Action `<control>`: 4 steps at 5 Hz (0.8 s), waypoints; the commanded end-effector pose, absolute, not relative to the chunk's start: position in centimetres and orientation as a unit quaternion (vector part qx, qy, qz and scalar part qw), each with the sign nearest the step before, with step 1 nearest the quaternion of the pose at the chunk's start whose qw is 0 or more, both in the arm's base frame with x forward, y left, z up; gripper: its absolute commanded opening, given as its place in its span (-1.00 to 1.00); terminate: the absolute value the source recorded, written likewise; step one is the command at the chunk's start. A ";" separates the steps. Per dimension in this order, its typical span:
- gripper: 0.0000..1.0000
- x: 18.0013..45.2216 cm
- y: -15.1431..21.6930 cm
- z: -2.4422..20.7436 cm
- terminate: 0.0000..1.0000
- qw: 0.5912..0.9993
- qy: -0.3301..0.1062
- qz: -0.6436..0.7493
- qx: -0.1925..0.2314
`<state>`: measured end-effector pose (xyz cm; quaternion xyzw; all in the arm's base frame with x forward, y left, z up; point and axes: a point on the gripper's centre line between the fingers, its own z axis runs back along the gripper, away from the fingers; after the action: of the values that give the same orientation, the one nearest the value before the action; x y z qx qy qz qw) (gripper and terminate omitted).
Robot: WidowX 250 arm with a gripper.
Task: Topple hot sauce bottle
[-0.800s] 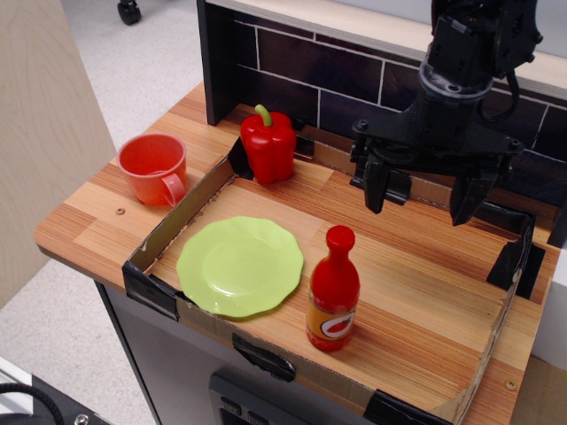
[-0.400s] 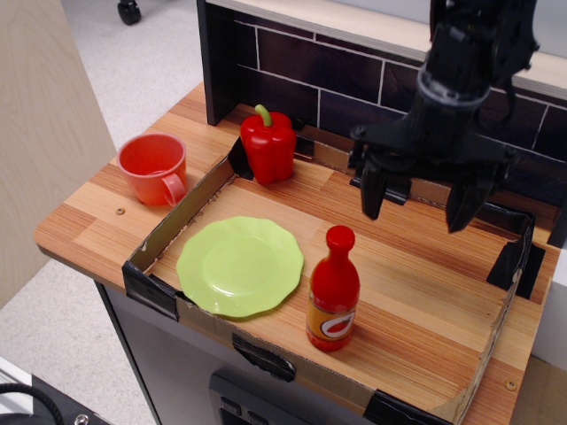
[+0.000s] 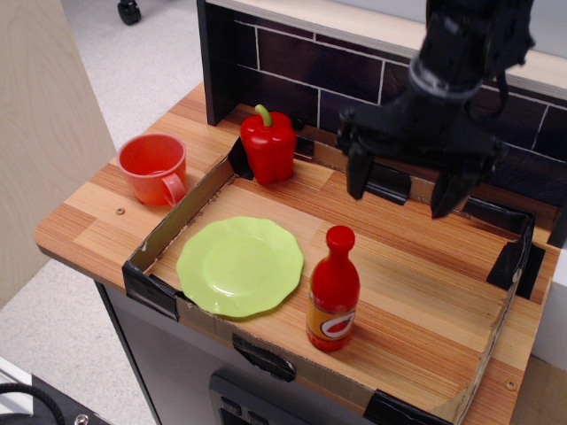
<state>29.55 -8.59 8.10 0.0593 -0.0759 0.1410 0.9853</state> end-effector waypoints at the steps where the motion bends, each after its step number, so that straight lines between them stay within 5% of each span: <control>1: 1.00 27.1 -8.2 11.3 -1.00 0.987 -0.093 0.124 0.039; 4: 1.00 24.0 -8.5 10.7 -1.00 0.991 -0.073 0.106 0.039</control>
<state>23.60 -8.40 9.65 0.0490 -0.0533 0.1041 0.9919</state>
